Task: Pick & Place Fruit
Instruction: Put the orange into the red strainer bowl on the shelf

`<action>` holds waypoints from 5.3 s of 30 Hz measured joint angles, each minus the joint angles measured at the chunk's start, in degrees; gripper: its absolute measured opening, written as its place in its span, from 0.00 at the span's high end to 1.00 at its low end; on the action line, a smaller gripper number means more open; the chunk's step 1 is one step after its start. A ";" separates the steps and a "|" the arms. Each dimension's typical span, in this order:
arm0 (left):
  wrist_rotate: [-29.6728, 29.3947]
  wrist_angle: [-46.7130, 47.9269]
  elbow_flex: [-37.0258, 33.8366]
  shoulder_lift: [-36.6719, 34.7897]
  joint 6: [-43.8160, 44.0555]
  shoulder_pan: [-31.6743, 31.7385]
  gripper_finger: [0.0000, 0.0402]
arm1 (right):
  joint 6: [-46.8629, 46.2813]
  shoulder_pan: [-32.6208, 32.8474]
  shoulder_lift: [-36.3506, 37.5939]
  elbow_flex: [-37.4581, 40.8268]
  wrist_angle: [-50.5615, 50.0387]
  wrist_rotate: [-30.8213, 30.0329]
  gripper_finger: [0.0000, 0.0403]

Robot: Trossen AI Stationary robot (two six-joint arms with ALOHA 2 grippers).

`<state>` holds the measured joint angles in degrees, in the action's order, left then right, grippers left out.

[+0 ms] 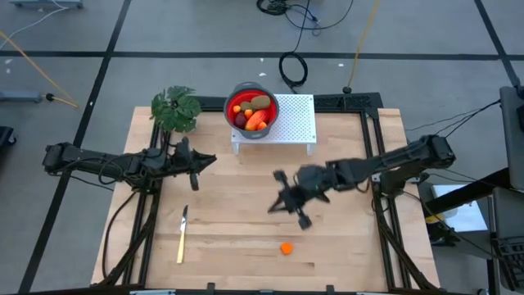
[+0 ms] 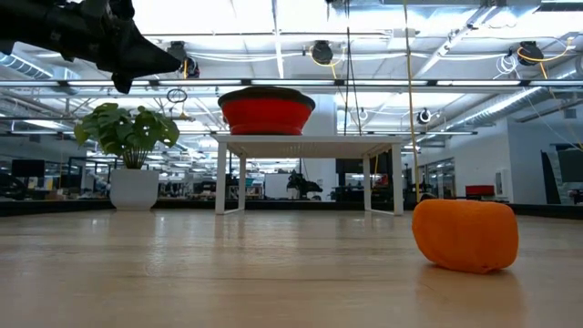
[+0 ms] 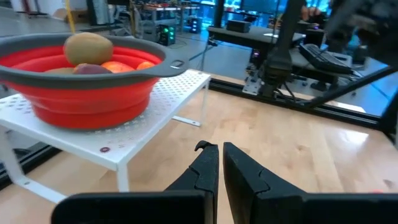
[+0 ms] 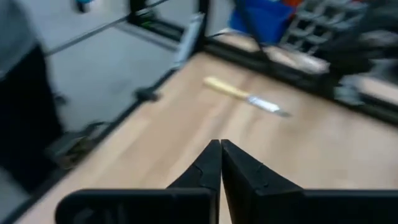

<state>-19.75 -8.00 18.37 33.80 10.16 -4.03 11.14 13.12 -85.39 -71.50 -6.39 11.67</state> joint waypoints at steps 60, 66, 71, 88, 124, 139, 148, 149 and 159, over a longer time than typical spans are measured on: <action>5.43 -5.61 -0.02 0.00 8.38 -0.24 0.95 | 4.37 10.10 -24.26 0.03 -8.69 6.65 0.35; 5.45 -5.59 -0.02 -0.02 8.12 -0.24 0.95 | 3.12 10.19 -26.12 0.00 -8.25 6.55 0.36; 5.40 -5.61 -0.02 -0.02 8.17 -0.24 0.95 | 3.38 10.09 -26.47 0.00 -7.94 6.37 0.41; 5.08 -5.64 -0.04 0.00 8.02 -0.22 0.95 | -0.96 9.17 -23.87 0.09 -9.52 4.02 0.69; 19.24 -18.00 -0.07 0.31 10.68 -0.22 0.71 | 6.84 -3.42 -11.60 -5.79 34.87 -46.46 0.70; 14.75 -27.09 1.68 7.20 5.29 -0.17 0.34 | 11.07 -5.28 -13.40 -8.22 32.84 -49.10 0.70; 12.40 -23.65 7.85 14.18 -1.28 0.11 0.34 | 17.44 -3.91 -15.31 -9.91 32.68 -49.79 0.70; 11.76 -22.56 8.65 14.66 -1.28 0.26 0.33 | 18.46 -3.55 -15.10 -10.28 32.70 -50.35 0.70; 12.40 -15.14 15.96 18.78 -2.42 2.05 0.32 | 24.47 -1.07 -15.16 -10.46 30.97 -52.16 0.70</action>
<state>-7.36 -23.13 34.33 52.59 7.74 -1.98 35.61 12.05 -100.55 -81.96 24.58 -40.49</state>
